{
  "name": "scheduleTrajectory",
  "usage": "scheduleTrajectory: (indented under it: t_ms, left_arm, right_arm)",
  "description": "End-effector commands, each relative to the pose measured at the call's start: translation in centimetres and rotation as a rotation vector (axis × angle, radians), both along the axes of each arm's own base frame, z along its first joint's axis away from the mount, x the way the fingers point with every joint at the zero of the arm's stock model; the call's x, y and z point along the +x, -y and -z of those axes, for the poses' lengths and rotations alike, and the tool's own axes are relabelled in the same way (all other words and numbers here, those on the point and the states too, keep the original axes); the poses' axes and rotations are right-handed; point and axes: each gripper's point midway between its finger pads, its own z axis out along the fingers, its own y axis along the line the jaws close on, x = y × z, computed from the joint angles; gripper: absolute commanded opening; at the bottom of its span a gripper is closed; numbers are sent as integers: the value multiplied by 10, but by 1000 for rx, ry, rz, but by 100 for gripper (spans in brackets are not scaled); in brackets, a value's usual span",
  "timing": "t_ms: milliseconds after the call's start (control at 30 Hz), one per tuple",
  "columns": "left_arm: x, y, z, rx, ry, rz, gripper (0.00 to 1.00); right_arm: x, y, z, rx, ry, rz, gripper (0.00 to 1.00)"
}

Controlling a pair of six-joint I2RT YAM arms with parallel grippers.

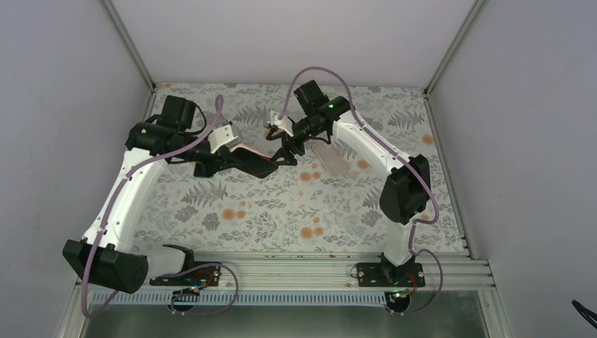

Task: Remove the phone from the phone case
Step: Remove the phone case from the phone.

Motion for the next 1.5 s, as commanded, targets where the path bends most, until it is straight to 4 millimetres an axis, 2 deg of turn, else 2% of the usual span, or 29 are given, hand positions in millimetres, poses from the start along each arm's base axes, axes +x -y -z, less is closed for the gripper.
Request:
scheduleTrajectory:
  t_ms: [0,100,167,267,367,567,733,800,900,1033,1133,1200,1233,1267,1400,1433,1467]
  left_arm:
    - [93,12,-81,-159,514,-152,2]
    - [114,-5,-100,-149,701,-290,2]
    - [123,-9,-106,-147,750,-323,2]
    - [141,-9,-103,-130,746,-352,2]
    - [154,-12,-105,-138,778,-398,2]
    - [156,-17,-146,-220,873,-453,2]
    - [162,-24,-152,-194,911,-494,2]
    - [160,-25,-153,-183,913,-495,2]
    - [155,-26,-156,-171,919,-485,2]
    - [150,-28,-157,-132,909,-476,2]
    - [149,-39,-157,-95,926,-530,4]
    - [141,-42,-156,-87,942,-529,25]
    - [133,-41,-157,-90,949,-514,43]
    - [126,-41,-157,-92,958,-503,51]
    - [99,-45,-166,-95,983,-484,94]
    - [93,-49,-172,-100,994,-501,99]
    - [88,-53,-176,-98,1002,-517,100]
  right_arm:
    - [-92,-34,-94,337,-209,-331,100]
    - [-114,-38,-102,376,-300,-449,100]
    - [-126,-45,-103,377,-353,-485,98]
    - [-149,-52,-93,362,-350,-540,94]
    - [-161,-57,-86,347,-403,-561,89]
    - [-161,-64,-62,304,-492,-547,75]
    - [-158,-69,-57,295,-512,-543,52]
    - [-157,-71,-57,280,-503,-534,38]
    - [-157,-68,-59,276,-500,-528,5]
    - [-156,-63,-60,266,-485,-517,3]
    - [-145,-58,-66,280,-475,-489,3]
    - [-132,-54,-70,294,-470,-456,3]
    - [-125,-51,-73,294,-476,-426,3]
    - [-117,-49,-72,291,-483,-400,3]
    - [-81,-41,-77,292,-456,-290,3]
    - [-67,-38,-78,287,-449,-244,3]
    - [-54,-37,-78,287,-435,-204,3]
